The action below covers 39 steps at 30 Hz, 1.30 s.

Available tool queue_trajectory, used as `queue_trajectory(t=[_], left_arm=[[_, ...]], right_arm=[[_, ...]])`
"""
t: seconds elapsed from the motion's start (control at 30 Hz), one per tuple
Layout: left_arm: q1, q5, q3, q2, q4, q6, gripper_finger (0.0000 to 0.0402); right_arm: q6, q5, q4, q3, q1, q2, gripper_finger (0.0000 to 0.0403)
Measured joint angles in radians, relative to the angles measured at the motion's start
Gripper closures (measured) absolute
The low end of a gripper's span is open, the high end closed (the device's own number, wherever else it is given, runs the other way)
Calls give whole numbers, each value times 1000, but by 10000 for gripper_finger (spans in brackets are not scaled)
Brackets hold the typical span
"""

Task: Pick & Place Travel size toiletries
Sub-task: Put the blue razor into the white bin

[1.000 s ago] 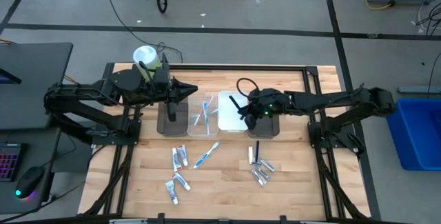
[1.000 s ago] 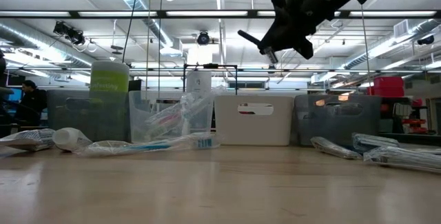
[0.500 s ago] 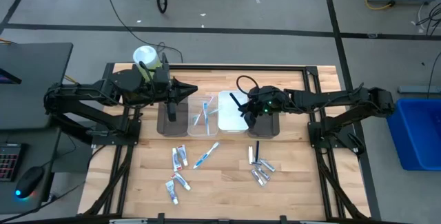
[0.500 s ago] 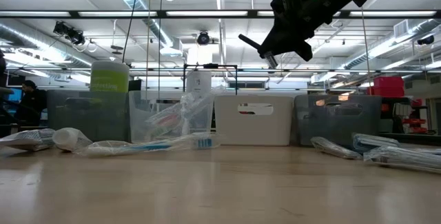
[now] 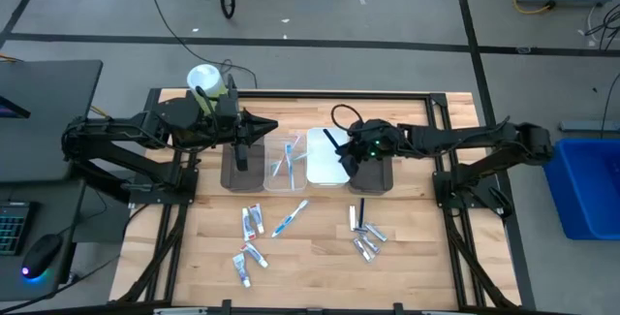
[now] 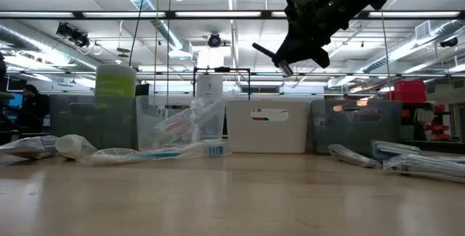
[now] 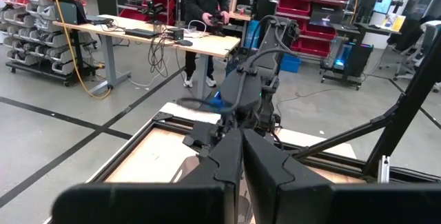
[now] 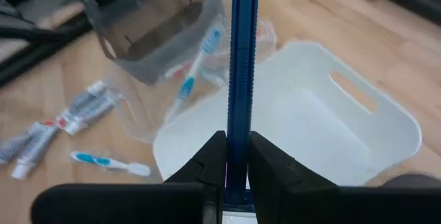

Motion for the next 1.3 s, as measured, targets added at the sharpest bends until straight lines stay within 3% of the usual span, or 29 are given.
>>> queue_trajectory(t=[0.4, 1.3], left_arm=[[0, -47, 0, 0, 2, 25, 379], [0, -101, 0, 0, 3, 35, 366]], right_arm=[[34, -30, 36, 0, 1, 101, 355], [34, -38, 56, 0, 1, 106, 354]])
